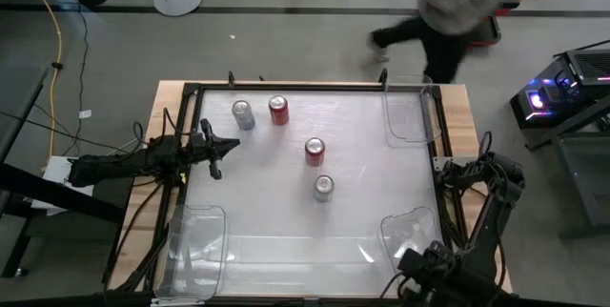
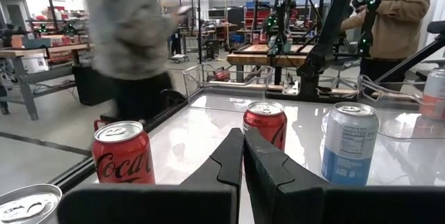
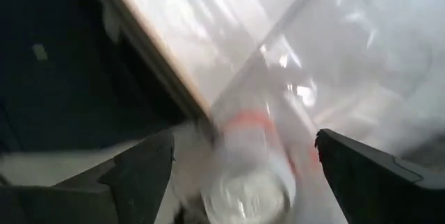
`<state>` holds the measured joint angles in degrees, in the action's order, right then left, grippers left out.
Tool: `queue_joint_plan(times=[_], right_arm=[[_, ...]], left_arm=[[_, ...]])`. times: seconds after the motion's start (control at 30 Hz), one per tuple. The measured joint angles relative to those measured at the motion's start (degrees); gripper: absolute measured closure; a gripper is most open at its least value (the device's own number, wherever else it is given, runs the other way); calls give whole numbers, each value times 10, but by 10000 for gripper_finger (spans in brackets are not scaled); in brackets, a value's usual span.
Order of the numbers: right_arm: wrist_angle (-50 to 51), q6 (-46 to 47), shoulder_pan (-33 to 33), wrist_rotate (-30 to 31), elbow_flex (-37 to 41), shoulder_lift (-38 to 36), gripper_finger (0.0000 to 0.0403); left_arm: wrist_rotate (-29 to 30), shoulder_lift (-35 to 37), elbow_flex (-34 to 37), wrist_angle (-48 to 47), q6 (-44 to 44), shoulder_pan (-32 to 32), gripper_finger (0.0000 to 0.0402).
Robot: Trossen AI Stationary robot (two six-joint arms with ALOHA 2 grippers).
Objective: Sort soda cans
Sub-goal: Put the bottom blue-white soda can into the top transparent bin
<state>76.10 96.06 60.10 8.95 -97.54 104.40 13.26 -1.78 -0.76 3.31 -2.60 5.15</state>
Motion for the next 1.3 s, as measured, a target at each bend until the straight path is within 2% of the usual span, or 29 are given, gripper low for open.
queue_joint_plan(times=[0.1, 0.3, 0.4, 0.5, 0.67, 0.8, 0.93, 1.07, 1.3], right_arm=[[-10, -31, -41, 47, -2, 0, 64], [-101, -297, -162, 43, 2, 6, 81], [-142, -427, -215, 9, 34, 9, 113], [-177, -486, -261, -68, 93, 9, 160], [-177, -500, -287, -167, 186, 10, 259], [-182, -495, -285, -187, 227, 10, 326], [-171, -471, -280, -190, 243, 6, 373], [-166, -452, -267, -196, 245, 7, 400], [-128, -411, -245, -196, 248, 10, 400]], left_arm=[[0, 0, 0, 0, 0, 0, 397], [0, 0, 0, 0, 0, 0, 397], [0, 0, 0, -3, 0, 0, 397], [0, 0, 0, -7, 0, 0, 397], [0, 0, 0, -11, 4, 0, 397], [0, 0, 0, -12, 10, 0, 397], [0, 0, 0, -12, 11, 0, 397], [0, 0, 0, -11, 10, 0, 397], [0, 0, 0, -11, 10, 0, 397]])
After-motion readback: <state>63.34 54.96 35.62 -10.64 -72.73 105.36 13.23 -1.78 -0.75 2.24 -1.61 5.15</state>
